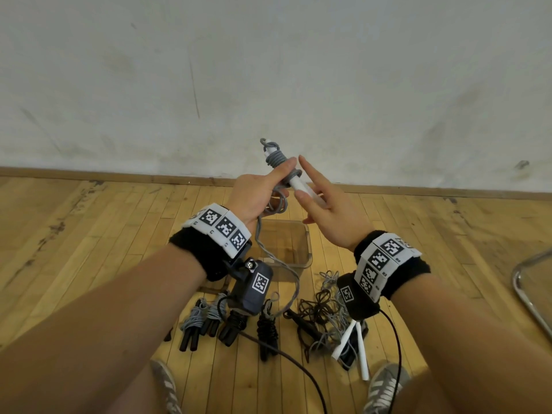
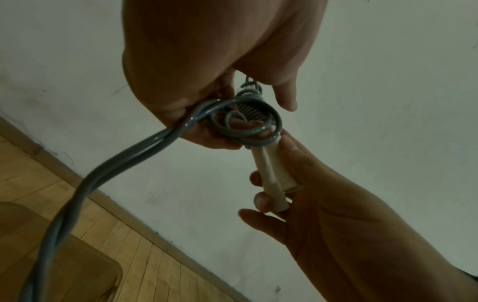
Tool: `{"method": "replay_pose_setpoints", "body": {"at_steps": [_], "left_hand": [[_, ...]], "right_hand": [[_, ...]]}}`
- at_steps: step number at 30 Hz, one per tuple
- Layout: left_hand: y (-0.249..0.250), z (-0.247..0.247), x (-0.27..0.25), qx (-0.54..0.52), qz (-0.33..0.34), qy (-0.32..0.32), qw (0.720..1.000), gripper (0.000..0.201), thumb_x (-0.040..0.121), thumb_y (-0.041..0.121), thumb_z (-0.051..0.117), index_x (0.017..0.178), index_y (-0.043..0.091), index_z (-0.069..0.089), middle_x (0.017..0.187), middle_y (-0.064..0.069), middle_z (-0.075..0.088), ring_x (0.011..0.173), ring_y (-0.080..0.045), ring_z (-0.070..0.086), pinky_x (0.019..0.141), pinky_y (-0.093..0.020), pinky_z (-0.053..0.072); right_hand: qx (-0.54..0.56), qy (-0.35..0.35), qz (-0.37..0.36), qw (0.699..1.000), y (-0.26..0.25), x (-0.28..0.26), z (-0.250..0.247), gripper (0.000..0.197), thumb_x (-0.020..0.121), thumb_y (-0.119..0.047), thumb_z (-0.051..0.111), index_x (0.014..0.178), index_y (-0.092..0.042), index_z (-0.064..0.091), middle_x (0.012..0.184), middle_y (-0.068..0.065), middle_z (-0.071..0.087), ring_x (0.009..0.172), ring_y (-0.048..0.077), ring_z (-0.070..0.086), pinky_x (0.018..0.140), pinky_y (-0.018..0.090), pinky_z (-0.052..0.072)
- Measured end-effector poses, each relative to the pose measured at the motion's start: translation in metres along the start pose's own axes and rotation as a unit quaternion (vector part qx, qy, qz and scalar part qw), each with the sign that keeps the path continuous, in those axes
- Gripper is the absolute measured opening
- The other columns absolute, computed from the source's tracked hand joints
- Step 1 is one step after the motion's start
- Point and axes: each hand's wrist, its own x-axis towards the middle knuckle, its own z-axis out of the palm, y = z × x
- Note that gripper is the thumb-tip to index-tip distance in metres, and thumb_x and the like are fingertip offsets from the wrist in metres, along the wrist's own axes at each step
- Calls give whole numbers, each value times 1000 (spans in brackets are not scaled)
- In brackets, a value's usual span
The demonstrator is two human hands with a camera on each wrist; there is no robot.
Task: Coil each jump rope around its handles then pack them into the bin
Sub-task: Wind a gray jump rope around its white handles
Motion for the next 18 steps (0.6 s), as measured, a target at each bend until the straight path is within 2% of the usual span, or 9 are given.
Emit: {"method": "replay_pose_setpoints", "body": {"at_steps": [3,5,7,10,14,16,18], "left_hand": [[0,-1,0,7,5,5,1000,52,79,54,81,74,4,73,65,-9,65,58,-19,55,61,-31,47],[0,-1,0,1,10,-7,1000,48,83,50,79,76,3,72,63,-7,63,54,-18,54,57,-28,46],[0,1,0,-2,13,-25,1000,44,88,46,76,80,2,73,60,-4,62,53,-17,53,57,-28,46],[-1,4,1,-11,14,-40,999,39,92,40,72,84,2,72,59,-3,58,51,-15,50,56,-29,43],[-3,3,3,-39,7,-61,997,37,96,40,67,82,7,70,59,-2,57,48,-14,48,53,-28,40],[-3,3,2,-65,-2,-84,994,36,99,39,63,88,6,72,62,-2,57,48,-13,47,50,-25,40],[-1,5,-1,-94,-11,-111,989,39,101,39,58,101,2,72,67,-3,60,46,-11,47,47,-22,40]], "right_hand": [[26,12,16,999,2,2,1,79,93,-39,72,156,-42,26,115,-16,65,98,11,69,88,40,60],[67,18,40,997,3,3,0,82,88,-32,78,156,-37,32,121,-2,66,98,17,71,84,41,62],[123,10,63,990,3,3,-1,80,89,-22,78,155,-31,34,124,9,66,94,24,73,79,39,63],[194,-10,83,977,4,2,-1,74,92,-11,73,154,-28,36,120,13,70,91,31,76,85,44,62],[243,-15,82,966,4,3,1,69,92,-5,72,149,-29,42,111,13,70,79,23,71,79,37,61],[262,-17,85,961,4,4,-1,66,92,-4,71,146,-30,44,102,10,68,72,18,66,75,33,60],[282,-20,96,955,2,3,1,60,93,-5,69,142,-29,44,95,8,65,63,14,58,69,29,57]]}}
